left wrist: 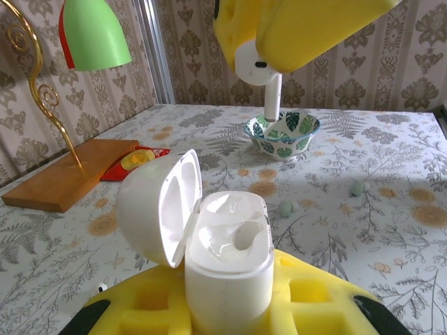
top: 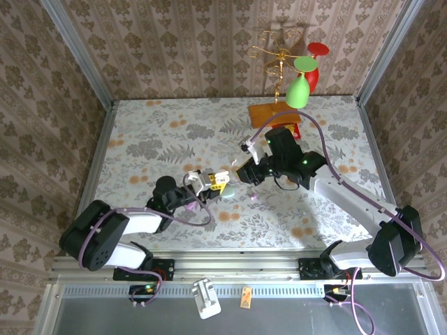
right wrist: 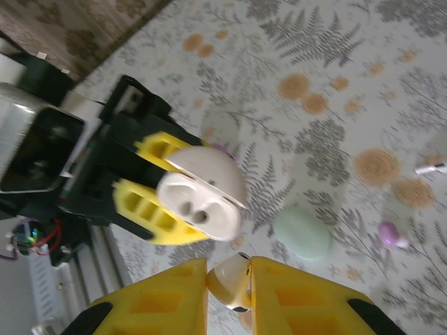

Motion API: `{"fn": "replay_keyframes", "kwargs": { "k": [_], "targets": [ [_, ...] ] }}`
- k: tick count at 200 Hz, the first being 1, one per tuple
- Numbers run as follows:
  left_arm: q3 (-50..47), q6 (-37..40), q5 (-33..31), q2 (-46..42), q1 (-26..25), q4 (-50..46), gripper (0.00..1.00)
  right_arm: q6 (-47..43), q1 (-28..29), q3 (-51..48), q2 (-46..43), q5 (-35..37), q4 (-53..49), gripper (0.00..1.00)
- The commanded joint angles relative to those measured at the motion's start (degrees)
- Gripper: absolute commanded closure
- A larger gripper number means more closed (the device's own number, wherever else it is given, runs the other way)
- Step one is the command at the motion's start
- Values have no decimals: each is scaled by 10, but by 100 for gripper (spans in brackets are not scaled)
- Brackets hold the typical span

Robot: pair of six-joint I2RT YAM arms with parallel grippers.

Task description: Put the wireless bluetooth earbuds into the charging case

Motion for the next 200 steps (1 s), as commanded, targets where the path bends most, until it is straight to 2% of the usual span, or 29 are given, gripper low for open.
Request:
{"fn": "replay_keyframes", "kwargs": {
  "k": [1,77,200],
  "targets": [
    [16,-26,1,9,-3,48,100,27,11,0,2,-39,52,78],
    [17,-40,-3,7,-6,52,100,32,31,22,55,-46,80,77],
    [22,-46,4,2,-7,51,100,35,34,19,70,-29,107,78]
  ]
}}
